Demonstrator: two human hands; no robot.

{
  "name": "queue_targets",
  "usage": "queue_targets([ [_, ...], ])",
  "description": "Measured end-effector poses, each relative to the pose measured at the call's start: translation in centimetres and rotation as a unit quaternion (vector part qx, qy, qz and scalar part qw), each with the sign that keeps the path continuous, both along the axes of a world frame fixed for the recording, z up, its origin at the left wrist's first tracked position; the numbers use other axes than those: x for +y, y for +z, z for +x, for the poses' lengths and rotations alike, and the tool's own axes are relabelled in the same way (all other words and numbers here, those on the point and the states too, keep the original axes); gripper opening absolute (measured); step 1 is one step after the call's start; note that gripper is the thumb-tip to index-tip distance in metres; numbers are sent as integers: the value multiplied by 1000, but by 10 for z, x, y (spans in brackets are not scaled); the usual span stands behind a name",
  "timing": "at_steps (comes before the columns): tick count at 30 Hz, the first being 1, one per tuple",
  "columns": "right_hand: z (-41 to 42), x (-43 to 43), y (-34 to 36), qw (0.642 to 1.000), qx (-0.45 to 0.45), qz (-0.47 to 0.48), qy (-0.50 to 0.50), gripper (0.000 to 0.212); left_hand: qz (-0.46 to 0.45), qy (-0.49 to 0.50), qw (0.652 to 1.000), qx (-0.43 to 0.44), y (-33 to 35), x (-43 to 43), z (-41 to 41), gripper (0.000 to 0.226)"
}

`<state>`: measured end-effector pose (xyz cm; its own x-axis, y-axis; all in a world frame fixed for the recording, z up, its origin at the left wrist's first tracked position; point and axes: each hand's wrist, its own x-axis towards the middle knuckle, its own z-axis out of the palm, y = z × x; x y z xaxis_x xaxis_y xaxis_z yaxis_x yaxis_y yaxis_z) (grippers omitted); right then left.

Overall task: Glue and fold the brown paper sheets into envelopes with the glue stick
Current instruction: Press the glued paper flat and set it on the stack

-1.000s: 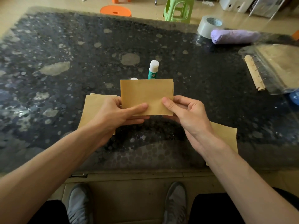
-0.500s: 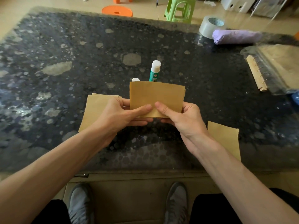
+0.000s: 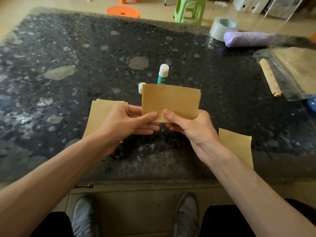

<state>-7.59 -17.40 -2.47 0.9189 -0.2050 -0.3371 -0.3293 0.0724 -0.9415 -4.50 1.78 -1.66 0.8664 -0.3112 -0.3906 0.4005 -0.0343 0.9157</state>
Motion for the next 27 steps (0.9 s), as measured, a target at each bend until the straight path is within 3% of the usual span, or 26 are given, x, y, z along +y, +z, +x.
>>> queue_targets([
  [14,-3,-4,3,998,6,-52,43,33,23,-41,999,-11,1,3,1,32],
  [20,-1,-6,7,998,30,12,60,38,40,-23,999,-26,2,4,3,27],
  [27,-2,-7,10,999,31,28,30,23,33,-13,999,-14,2,6,6,20],
])
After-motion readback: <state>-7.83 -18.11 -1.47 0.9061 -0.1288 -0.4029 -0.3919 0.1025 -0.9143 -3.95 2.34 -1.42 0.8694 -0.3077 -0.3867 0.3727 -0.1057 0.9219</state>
